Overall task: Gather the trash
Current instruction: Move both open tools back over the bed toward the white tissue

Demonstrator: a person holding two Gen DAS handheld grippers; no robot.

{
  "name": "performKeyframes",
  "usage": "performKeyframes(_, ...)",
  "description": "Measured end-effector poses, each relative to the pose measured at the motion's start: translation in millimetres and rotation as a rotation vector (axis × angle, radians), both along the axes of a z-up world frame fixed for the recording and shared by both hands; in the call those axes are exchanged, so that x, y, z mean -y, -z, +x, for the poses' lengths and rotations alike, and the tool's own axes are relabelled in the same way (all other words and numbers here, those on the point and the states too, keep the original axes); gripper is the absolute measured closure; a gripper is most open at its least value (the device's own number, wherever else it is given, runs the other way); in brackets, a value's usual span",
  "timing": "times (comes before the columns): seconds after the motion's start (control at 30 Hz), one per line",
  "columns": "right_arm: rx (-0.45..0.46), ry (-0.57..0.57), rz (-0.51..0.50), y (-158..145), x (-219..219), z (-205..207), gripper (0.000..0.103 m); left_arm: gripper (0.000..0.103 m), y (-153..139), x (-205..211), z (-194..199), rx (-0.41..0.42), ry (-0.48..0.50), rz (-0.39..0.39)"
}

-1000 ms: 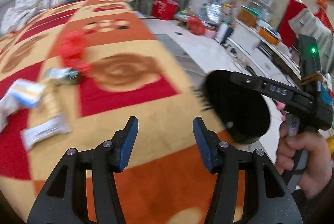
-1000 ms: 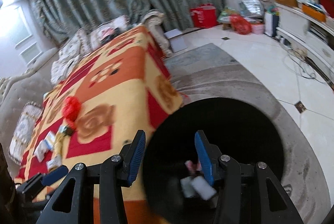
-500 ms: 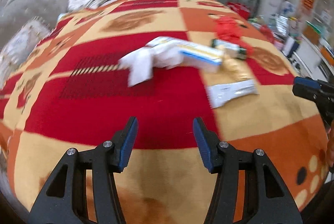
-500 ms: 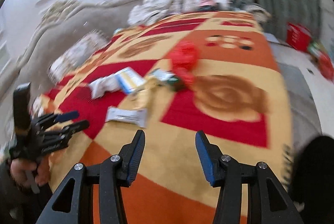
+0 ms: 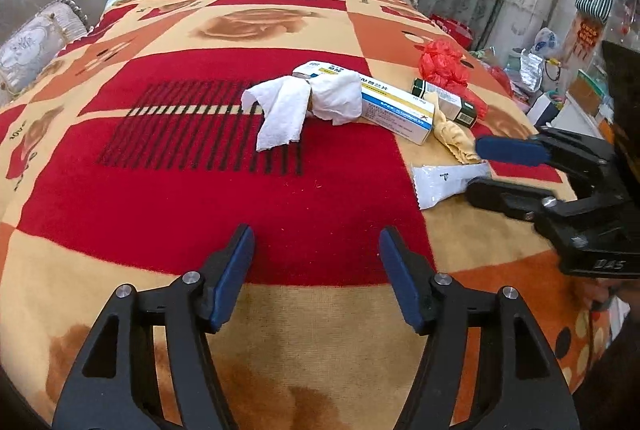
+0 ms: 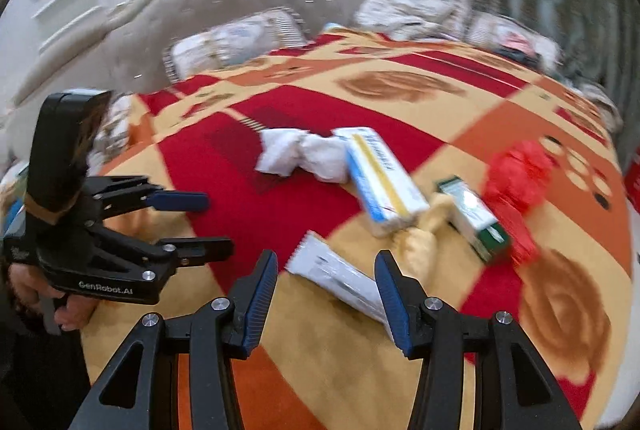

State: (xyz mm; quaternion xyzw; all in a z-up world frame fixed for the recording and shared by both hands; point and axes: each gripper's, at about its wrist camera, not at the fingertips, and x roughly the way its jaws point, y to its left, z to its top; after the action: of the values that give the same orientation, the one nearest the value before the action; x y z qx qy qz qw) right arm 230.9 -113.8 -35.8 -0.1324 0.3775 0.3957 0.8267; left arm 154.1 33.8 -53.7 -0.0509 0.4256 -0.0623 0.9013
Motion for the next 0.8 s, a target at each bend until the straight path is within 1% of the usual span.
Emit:
performKeyframes(0.07, -0.010, -0.013, -0.049, 9, -3, 6, 0.055, 0.039, 0, -1, 0, 0.001, 0.000, -0.008)
performKeyframes(0.13, 0.002, -0.015, -0.086, 17, -2, 10, 0.055, 0.038, 0, -2, 0, 0.001, -0.001, -0.010)
performKeyframes(0.2, -0.003, -0.016, -0.098, 19, -2, 12, 0.055, 0.038, 0, -2, 0, 0.001, -0.002, -0.009)
performKeyframes(0.3, 0.017, -0.020, -0.164, 23, -6, 8, 0.054, 0.038, 0, -2, 1, 0.001, -0.003, -0.007)
performKeyframes(0.33, 0.017, -0.019, -0.170, 23, -6, 7, 0.054, 0.038, 0, -2, 1, 0.001, -0.003, -0.006)
performKeyframes(0.4, -0.008, -0.017, -0.164, 22, -5, 6, 0.056, 0.038, 0, -2, 1, 0.001, -0.005, -0.002)
performKeyframes(0.43, -0.009, -0.017, -0.163, 21, -5, 3, 0.062, 0.038, 0, -2, 1, 0.001, -0.005, -0.001)
performKeyframes(0.5, -0.011, 0.003, -0.160, 17, -3, -1, 0.067, 0.038, 0, -2, 1, 0.001, -0.006, -0.001)
performKeyframes(0.53, -0.020, 0.014, -0.153, 16, -2, -3, 0.073, 0.038, 0, -2, 1, 0.001, -0.005, -0.001)
performKeyframes(0.67, -0.020, 0.096, -0.158, 15, 4, -6, 0.080, 0.038, 0, -1, 1, 0.001, -0.006, 0.002)
performKeyframes(0.7, -0.030, 0.123, -0.148, 15, 7, -5, 0.081, 0.038, 0, -2, 1, 0.001, -0.006, 0.003)
performKeyframes(0.8, -0.094, 0.158, -0.059, 6, 20, -5, 0.086, 0.038, 0, -2, 1, 0.001, -0.007, 0.001)
